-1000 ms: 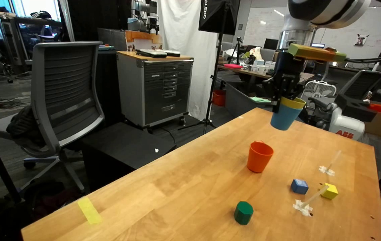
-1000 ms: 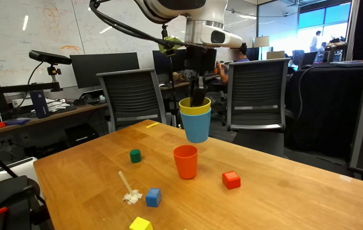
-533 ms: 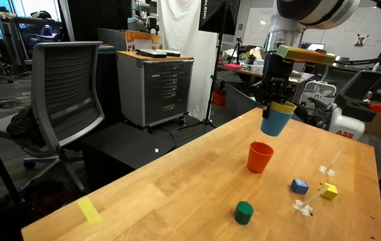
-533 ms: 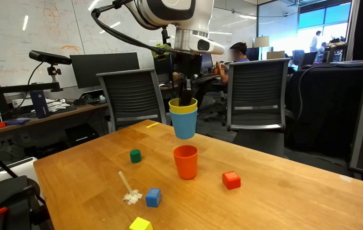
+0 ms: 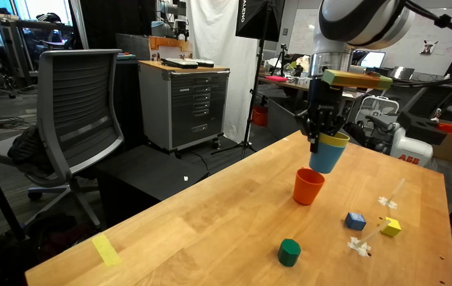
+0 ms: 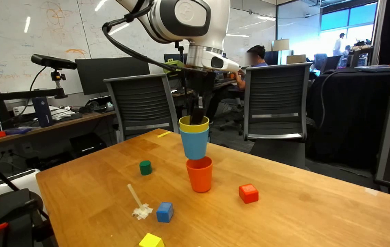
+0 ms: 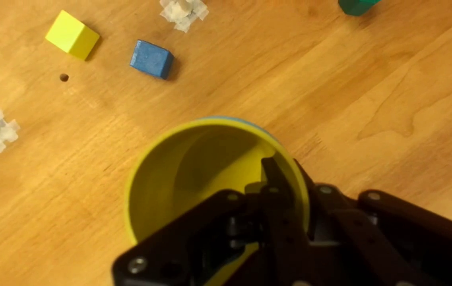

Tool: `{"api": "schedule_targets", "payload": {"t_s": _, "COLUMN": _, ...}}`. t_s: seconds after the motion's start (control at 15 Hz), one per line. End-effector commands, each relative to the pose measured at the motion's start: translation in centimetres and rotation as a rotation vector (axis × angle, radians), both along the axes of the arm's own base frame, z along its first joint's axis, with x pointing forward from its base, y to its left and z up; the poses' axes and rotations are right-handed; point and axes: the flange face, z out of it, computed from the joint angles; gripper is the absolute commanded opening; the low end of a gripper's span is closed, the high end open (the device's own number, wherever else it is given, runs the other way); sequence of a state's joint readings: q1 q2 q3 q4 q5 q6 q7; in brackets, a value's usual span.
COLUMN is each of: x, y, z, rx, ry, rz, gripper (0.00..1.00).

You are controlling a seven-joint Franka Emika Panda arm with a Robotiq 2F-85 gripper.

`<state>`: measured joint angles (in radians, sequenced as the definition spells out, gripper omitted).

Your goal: Put the yellow cup in the blue cup then put the blue cup in the orange cup

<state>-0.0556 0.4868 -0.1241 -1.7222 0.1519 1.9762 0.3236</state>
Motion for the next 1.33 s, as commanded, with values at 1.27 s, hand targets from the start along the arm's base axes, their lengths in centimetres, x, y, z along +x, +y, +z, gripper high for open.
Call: {"api": "schedule_targets", "payload": {"t_s": 1.27, "x": 1.1, "y": 0.8, "z": -2.2, "rx": -0.001, "ry": -0.013, "rz": 0.047, "gripper": 0.02}}
